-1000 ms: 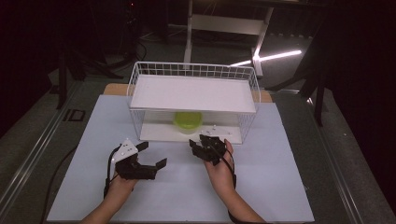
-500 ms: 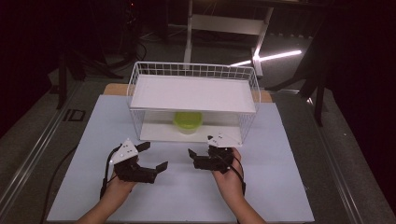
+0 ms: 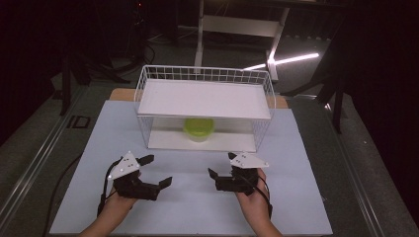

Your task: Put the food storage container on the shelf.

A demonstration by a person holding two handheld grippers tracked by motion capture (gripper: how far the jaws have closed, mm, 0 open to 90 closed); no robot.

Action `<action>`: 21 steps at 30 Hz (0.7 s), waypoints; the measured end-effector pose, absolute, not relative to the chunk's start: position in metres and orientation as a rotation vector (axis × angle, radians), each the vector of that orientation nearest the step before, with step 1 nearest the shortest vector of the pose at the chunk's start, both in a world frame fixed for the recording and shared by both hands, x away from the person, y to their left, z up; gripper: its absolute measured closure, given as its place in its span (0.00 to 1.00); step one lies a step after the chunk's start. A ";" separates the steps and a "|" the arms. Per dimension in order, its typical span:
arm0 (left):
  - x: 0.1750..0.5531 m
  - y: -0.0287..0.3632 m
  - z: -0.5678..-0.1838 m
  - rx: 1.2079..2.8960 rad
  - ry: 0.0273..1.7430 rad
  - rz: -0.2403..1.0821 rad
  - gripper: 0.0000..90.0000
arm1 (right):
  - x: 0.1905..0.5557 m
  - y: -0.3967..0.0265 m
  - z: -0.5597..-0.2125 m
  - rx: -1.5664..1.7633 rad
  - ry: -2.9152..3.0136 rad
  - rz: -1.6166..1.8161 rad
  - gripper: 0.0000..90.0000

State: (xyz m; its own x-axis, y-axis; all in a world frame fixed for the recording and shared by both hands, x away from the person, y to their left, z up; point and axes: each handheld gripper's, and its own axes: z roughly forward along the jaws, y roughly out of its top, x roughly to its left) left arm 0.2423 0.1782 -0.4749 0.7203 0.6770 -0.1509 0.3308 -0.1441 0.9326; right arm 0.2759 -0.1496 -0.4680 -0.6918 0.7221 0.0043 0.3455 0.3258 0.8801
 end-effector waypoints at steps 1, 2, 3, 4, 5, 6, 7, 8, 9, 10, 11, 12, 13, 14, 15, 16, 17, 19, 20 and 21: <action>0.239 0.180 -0.475 1.751 0.799 0.367 0.02 | 0.274 -0.152 -0.468 0.950 2.211 1.324 0.16; 0.238 0.181 -0.475 1.750 0.800 0.362 0.02 | 0.272 -0.153 -0.468 0.948 2.212 1.327 0.16; 0.238 0.181 -0.475 1.750 0.800 0.362 0.02 | 0.272 -0.153 -0.468 0.948 2.212 1.327 0.16; 0.236 0.181 -0.476 1.747 0.797 0.362 0.02 | 0.269 -0.157 -0.468 0.950 2.221 1.323 0.16; 0.235 0.182 -0.476 1.746 0.797 0.363 0.02 | 0.269 -0.157 -0.468 0.950 2.221 1.323 0.16; 0.232 0.184 -0.478 1.746 0.798 0.357 0.02 | 0.266 -0.160 -0.470 0.947 2.229 1.323 0.16; 0.230 0.185 -0.480 1.746 0.797 0.356 0.02 | 0.264 -0.161 -0.470 0.944 2.230 1.315 0.16; 0.230 0.185 -0.480 1.746 0.797 0.356 0.02 | 0.264 -0.161 -0.470 0.944 2.230 1.315 0.16; 0.229 0.185 -0.481 1.753 0.799 0.355 0.02 | 0.261 -0.164 -0.471 0.936 2.230 1.309 0.16; 0.227 0.186 -0.483 1.755 0.799 0.355 0.02 | 0.260 -0.165 -0.471 0.940 2.229 1.311 0.16; 0.225 0.186 -0.484 1.752 0.798 0.351 0.02 | 0.259 -0.167 -0.471 0.940 2.230 1.310 0.16; 0.223 0.188 -0.487 1.753 0.790 0.347 0.02 | 0.258 -0.168 -0.472 0.942 2.228 1.312 0.16; 0.222 0.188 -0.488 1.755 0.791 0.349 0.02 | 0.257 -0.169 -0.473 0.945 2.231 1.315 0.16; 0.221 0.189 -0.490 1.755 0.792 0.354 0.02 | 0.256 -0.170 -0.474 0.943 2.234 1.313 0.16; 0.220 0.190 -0.490 1.753 0.792 0.350 0.02 | 0.255 -0.171 -0.475 0.943 2.234 1.313 0.16; 0.220 0.190 -0.491 1.750 0.793 0.344 0.02 | 0.254 -0.172 -0.477 0.946 2.245 1.310 0.16; 0.219 0.191 -0.492 1.745 0.795 0.342 0.02 | 0.254 -0.172 -0.479 0.946 2.247 1.304 0.16; 0.219 0.192 -0.494 1.740 0.799 0.337 0.02 | 0.252 -0.175 -0.482 0.944 2.259 1.300 0.16; 0.219 0.192 -0.494 1.740 0.799 0.337 0.02 | 0.252 -0.175 -0.483 0.942 2.258 1.299 0.16; 0.218 0.192 -0.496 1.737 0.802 0.336 0.02 | 0.251 -0.177 -0.485 0.946 2.257 1.299 0.16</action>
